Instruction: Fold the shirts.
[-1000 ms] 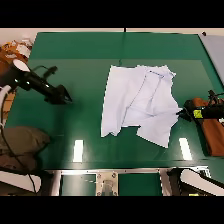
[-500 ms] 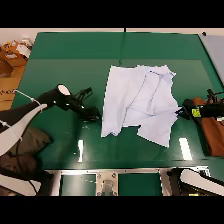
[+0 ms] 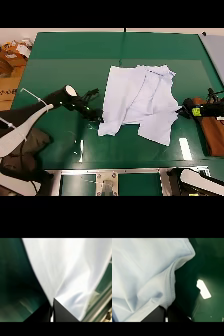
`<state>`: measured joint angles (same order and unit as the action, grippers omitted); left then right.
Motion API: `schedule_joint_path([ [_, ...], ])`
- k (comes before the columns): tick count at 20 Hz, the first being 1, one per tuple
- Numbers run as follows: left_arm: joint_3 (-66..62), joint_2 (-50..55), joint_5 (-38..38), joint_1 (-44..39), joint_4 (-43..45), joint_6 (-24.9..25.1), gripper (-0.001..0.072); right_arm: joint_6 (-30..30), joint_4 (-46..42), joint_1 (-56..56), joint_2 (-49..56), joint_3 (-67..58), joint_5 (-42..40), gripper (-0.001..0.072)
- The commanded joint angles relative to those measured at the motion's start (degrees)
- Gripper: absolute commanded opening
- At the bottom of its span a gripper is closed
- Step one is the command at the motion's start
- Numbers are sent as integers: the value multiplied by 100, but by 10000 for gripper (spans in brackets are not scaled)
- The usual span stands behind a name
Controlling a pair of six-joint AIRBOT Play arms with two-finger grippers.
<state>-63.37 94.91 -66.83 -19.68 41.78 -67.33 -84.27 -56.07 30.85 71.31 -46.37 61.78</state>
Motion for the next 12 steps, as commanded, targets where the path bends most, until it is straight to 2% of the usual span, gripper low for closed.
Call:
schedule_joint_path([
  [1,-516,-291,-581,535,142,-63,19,92,-7,7,-13,-345,177,15],
  [3,-905,-776,-669,984,555,-313,19,68,17,7,-57,-960,660,16],
  [7,-1836,-1742,-1176,1794,584,-356,20,66,682,7,-605,-2312,1303,16],
  [9,-2175,-2052,-1268,1941,577,-358,21,68,1104,-55,-894,-2822,1394,16],
  [12,-2052,-2146,-1460,1768,407,-302,20,63,1191,-514,-1191,-2688,1596,16],
])
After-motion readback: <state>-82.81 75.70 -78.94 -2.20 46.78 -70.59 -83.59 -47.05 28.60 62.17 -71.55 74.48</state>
